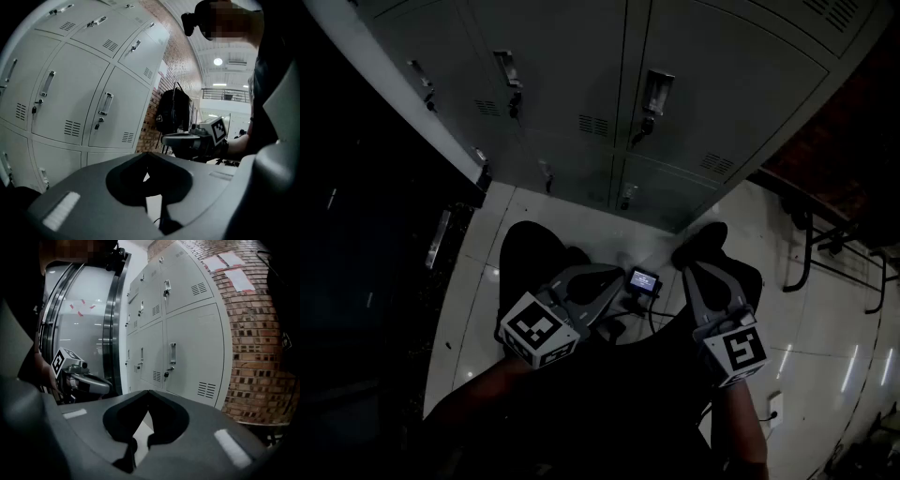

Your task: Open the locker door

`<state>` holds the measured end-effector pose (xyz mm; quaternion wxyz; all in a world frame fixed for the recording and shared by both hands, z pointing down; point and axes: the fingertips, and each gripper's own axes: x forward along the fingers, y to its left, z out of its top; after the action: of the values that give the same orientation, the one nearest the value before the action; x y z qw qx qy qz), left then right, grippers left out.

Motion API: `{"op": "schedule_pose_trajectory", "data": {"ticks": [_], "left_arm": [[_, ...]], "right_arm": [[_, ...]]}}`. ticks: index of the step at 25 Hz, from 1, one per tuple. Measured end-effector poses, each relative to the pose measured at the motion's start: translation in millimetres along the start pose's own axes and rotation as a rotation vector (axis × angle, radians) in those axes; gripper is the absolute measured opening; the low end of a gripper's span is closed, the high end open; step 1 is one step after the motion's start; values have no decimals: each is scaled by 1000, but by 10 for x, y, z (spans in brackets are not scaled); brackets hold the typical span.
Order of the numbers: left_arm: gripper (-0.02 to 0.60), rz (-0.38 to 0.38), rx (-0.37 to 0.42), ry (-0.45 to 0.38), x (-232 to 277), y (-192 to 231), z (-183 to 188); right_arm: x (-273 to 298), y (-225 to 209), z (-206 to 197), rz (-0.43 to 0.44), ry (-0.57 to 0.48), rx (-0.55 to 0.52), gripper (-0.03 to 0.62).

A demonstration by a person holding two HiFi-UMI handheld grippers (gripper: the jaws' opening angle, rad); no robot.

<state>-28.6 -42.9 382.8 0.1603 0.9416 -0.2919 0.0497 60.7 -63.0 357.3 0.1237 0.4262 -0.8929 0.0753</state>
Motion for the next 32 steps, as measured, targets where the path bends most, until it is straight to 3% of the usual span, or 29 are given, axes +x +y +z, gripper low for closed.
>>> {"op": "schedule_pose_trajectory", "data": {"ticks": [3,6,10,13,21,27,30,32], "left_arm": [[12,4,48,4,55,91,46],[12,38,175,20,175,229,165],[12,119,467,91,440,481,262],[58,163,698,141,710,707,307],[115,269,1153,231,1355,1334,675],[127,340,1355,337,1646,1659,767],[119,376,1390,374,1746,1769,794],[81,403,1398,378,1773,1816,835]], "right_arm": [[58,17,-3,3,6,-1,3],[85,26,-14,8,10,4,3],[59,19,-19,6,5,27,3],[16,15,-10,2,-7,40,3],[-74,-30,9,-6,-29,66,3],[-114,-50,3,-15,-35,81,3],[-110,-47,-1,-19,-31,84,3],[-107,-51,10,-20,-32,86,3]]}}
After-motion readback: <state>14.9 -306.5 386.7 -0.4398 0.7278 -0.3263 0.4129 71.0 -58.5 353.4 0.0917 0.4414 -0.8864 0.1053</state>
